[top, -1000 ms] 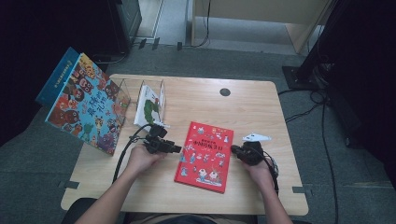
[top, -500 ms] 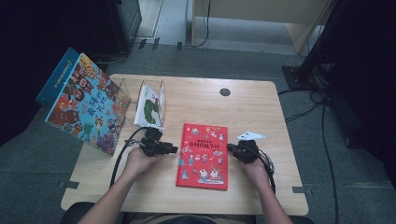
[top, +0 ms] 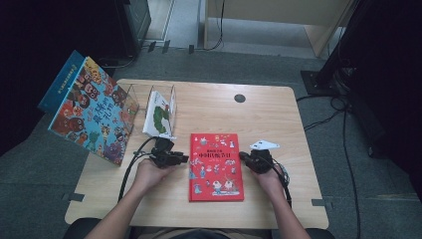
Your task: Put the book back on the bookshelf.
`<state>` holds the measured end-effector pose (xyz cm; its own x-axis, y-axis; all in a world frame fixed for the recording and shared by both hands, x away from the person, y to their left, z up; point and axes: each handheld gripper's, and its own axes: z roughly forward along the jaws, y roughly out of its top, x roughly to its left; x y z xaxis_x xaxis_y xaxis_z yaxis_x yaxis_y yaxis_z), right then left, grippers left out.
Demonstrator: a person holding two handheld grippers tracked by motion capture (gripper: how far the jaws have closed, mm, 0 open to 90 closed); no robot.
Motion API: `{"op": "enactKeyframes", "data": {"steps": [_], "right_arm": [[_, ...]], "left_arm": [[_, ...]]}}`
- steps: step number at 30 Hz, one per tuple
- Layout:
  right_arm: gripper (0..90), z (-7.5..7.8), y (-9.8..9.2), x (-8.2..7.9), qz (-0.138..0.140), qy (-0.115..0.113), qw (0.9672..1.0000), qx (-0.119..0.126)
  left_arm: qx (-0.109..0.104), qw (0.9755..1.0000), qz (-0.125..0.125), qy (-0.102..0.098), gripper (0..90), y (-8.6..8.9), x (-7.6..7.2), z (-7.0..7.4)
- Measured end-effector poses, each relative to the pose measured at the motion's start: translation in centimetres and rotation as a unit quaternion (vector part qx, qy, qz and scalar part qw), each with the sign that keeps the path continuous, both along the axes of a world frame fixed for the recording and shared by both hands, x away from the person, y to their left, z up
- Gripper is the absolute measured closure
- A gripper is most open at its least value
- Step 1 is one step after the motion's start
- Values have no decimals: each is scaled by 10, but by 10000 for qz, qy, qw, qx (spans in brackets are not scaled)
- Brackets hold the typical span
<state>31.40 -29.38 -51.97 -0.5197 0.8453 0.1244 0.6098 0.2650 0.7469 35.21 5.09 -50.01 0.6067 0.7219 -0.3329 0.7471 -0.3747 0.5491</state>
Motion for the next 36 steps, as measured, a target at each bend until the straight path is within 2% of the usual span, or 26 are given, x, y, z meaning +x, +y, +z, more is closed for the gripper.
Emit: {"op": "enactKeyframes", "data": {"steps": [3,5,7,9,11,16,18,20,23,30,33,36], "right_arm": [[874,0,0,1,-23,-25,10000,-15],[858,1,0,1,-98,25,9999,4],[878,2,0,1,-128,42,9999,27],[867,5,0,0,-175,38,9998,66],[820,9,0,-1,-141,130,9997,120],[727,17,3,-5,-69,163,9996,234],[697,17,5,-6,-53,209,9995,235],[672,16,8,-8,-19,257,9995,180],[638,13,12,-10,11,322,9994,136],[554,10,13,-11,-4,414,9989,236],[495,9,15,-12,-4,500,9983,293],[443,8,16,-12,-15,597,9976,343]], "left_arm": [[40,10000,53,68,749,0,1,0],[41,9998,54,188,754,0,3,1],[46,9995,63,291,732,0,2,3],[116,9996,21,250,721,0,1,4],[135,9996,-21,249,693,-1,-1,5],[22,9998,7,198,616,-3,-6,7],[-15,9997,-13,228,570,-3,-8,7],[56,9998,-44,186,549,-5,-10,6],[13,9996,-6,274,493,-7,-10,5],[29,9999,-18,118,458,-8,-11,4],[106,9999,10,72,466,-11,-13,5],[-11,10000,-10,13,491,-12,-14,8]]}}
